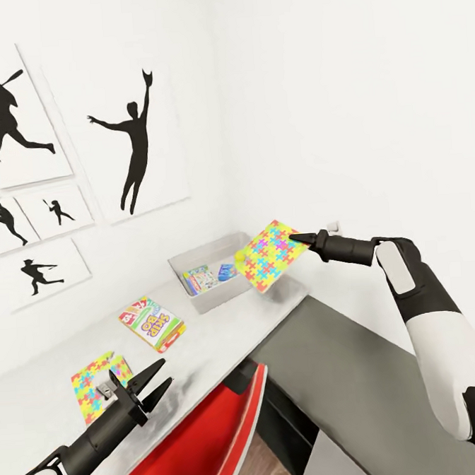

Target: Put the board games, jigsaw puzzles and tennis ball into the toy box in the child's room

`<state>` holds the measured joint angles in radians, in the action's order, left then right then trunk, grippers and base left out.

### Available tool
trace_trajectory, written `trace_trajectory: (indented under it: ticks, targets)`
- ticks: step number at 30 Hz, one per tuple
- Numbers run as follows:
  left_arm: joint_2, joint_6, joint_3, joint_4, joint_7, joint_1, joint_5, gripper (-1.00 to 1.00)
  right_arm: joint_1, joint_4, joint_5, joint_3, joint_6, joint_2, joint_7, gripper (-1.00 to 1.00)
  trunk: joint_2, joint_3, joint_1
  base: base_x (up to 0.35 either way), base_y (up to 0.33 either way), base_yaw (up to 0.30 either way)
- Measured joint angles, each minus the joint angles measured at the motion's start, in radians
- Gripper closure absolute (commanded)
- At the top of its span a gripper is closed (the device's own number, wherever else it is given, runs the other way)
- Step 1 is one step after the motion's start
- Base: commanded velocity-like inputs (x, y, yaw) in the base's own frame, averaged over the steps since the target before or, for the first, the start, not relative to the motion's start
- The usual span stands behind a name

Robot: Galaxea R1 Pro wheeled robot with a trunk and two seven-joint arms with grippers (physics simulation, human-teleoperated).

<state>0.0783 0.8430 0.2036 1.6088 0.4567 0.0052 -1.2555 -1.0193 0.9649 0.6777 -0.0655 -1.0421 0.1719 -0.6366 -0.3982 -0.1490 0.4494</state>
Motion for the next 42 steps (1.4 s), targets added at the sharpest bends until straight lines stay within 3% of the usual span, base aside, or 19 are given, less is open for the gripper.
trace_trajectory:
  ticks: [10, 18, 25, 26, 30, 34, 36, 37, 38, 39, 40, 42]
  targets:
    - [-0.004, 0.001, -0.002, 0.0, -0.085, -0.002, -0.001, -1.0, -0.002, -0.053, -0.001, -0.001, 0.0, 0.0, 0.0, 1.0, 0.0, 0.007, 0.0, 0.0, 0.0, 0.274]
    - [-0.004, -0.001, -0.002, 0.0, -0.093, -0.002, -0.001, -1.0, -0.001, -0.068, 0.003, -0.009, 0.0, 0.001, -0.003, 1.0, 0.0, 0.012, 0.0, 0.0, 0.0, 0.277]
    - [-0.004, -0.001, -0.004, 0.0, -0.093, -0.002, -0.001, -1.0, 0.001, -0.069, 0.004, -0.042, 0.0, 0.0, -0.003, 1.0, 0.0, 0.016, 0.0, 0.0, 0.0, 0.203]
    - [-0.004, -0.001, -0.004, 0.0, -0.093, -0.002, -0.001, -1.0, 0.002, -0.07, 0.004, -0.061, 0.0, 0.0, -0.003, 1.0, 0.0, 0.016, 0.0, 0.0, 0.0, 0.053]
    - [-0.003, 0.0, -0.001, 0.0, -0.09, -0.002, -0.001, -1.0, 0.005, -0.074, -0.001, -0.078, 0.111, 0.0, -0.005, 1.0, 0.0, 0.016, 0.0, 0.0, 0.0, 0.017]
    - [0.001, 0.002, -0.002, -0.001, -0.084, -0.002, -0.003, -1.0, 0.007, -0.075, 0.0, -0.083, 0.133, 0.001, -0.001, 1.0, 0.0, 0.016, 0.0, 0.0, 0.0, 0.003]
    - [0.0, 0.002, -0.002, -0.001, -0.082, -0.002, -0.003, -1.0, 0.007, -0.075, -0.001, -0.084, 0.132, 0.001, 0.0, 1.0, 0.0, 0.016, 0.0, 0.0, 0.0, 0.0]
    - [-0.004, -0.002, 0.002, 0.0, -0.085, 0.0, -0.004, -1.0, 0.003, -0.092, -0.009, -0.09, 0.073, 0.006, 0.029, 1.0, 0.0, 0.016, 0.0, 0.0, 0.0, 0.0]
    - [-0.005, 0.0, 0.0, 0.0, -0.106, -0.006, -0.004, -1.0, 0.0, -0.112, -0.007, -0.103, 0.046, 0.003, 0.071, 1.0, 0.0, 0.016, 0.0, 0.0, 0.0, 0.0]
    - [0.009, 0.023, 0.005, 0.0, -0.151, -0.099, -0.012, -1.0, -0.001, -0.117, 0.01, -0.115, 0.027, 0.008, 0.105, 1.0, 0.0, 0.017, 0.0, 0.0, 0.0, 0.0]
    - [0.01, 0.029, 0.007, 0.0, -0.162, -0.136, -0.018, -1.0, -0.001, -0.117, 0.017, -0.116, 0.025, 0.008, 0.107, 1.0, 0.001, 0.017, 0.0, 0.0, 0.0, 0.0]
    - [0.012, 0.039, 0.024, 0.0, -0.203, -0.165, -0.019, -1.0, 0.0, -0.113, 0.021, -0.117, 0.022, 0.011, 0.109, 1.0, 0.0, 0.017, 0.0, 0.0, 0.0, 0.055]
